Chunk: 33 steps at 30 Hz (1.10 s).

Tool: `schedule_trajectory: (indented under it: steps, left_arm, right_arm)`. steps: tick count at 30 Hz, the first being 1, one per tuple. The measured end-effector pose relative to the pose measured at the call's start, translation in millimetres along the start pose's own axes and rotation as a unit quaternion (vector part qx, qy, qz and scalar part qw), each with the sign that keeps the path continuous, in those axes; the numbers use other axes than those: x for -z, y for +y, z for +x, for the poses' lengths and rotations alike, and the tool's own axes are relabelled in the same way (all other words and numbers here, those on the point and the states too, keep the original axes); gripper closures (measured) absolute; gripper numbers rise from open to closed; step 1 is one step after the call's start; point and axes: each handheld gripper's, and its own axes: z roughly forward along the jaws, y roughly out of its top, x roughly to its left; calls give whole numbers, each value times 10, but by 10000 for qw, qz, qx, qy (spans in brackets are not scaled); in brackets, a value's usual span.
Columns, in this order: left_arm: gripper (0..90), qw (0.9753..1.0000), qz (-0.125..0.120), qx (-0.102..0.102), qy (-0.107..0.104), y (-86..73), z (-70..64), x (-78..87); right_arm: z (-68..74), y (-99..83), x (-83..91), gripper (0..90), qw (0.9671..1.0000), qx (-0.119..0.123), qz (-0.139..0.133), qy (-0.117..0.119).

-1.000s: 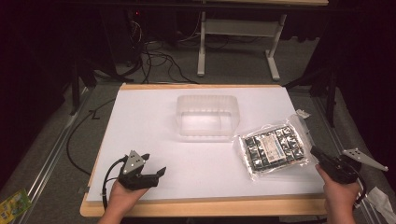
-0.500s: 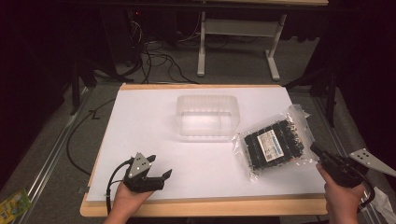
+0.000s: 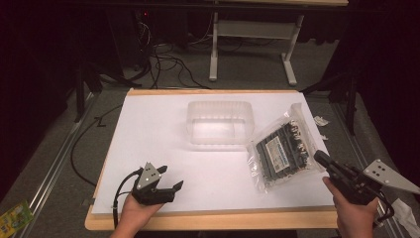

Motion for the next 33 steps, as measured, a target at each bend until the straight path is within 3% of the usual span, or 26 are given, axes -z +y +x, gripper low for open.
schedule_trajectory:
  steps: [2,3,4,6,8,13,18,23,30,33]
  left_arm:
    - [260,10000,16,-10,-56,5,-11,-9]
    - [265,10000,16,-10,-56,5,-11,-9]
    - [273,10000,19,-38,-76,9,-21,-14]
    - [286,9999,23,-62,-88,12,-26,-18]
    - [292,9999,35,-93,-119,19,-40,-32]
    - [314,9997,41,-166,-146,27,-69,-47]
    - [326,9996,36,-198,-191,40,-100,-66]
    - [357,9991,-93,-300,-284,142,-199,-130]
    - [504,9987,-345,-330,-183,567,-353,-414]
    - [550,9974,-430,-566,-145,877,-434,-683]
  right_arm:
    - [165,61,-60,900,9994,180,-22,301]
    - [165,61,-60,900,9994,180,-22,301]
    - [286,83,-100,900,9984,286,-10,496]
    - [334,90,-115,900,9980,321,-13,553]
    - [508,111,-174,900,9955,476,-7,820]
    - [697,126,-223,900,9920,669,-2,1073]
    - [765,144,-224,900,9911,736,-1,1111]
    - [734,148,-212,900,9913,745,-63,1086]
    - [692,144,-213,900,9920,656,-54,1076]
    - [662,123,-228,900,9920,610,-27,1108]
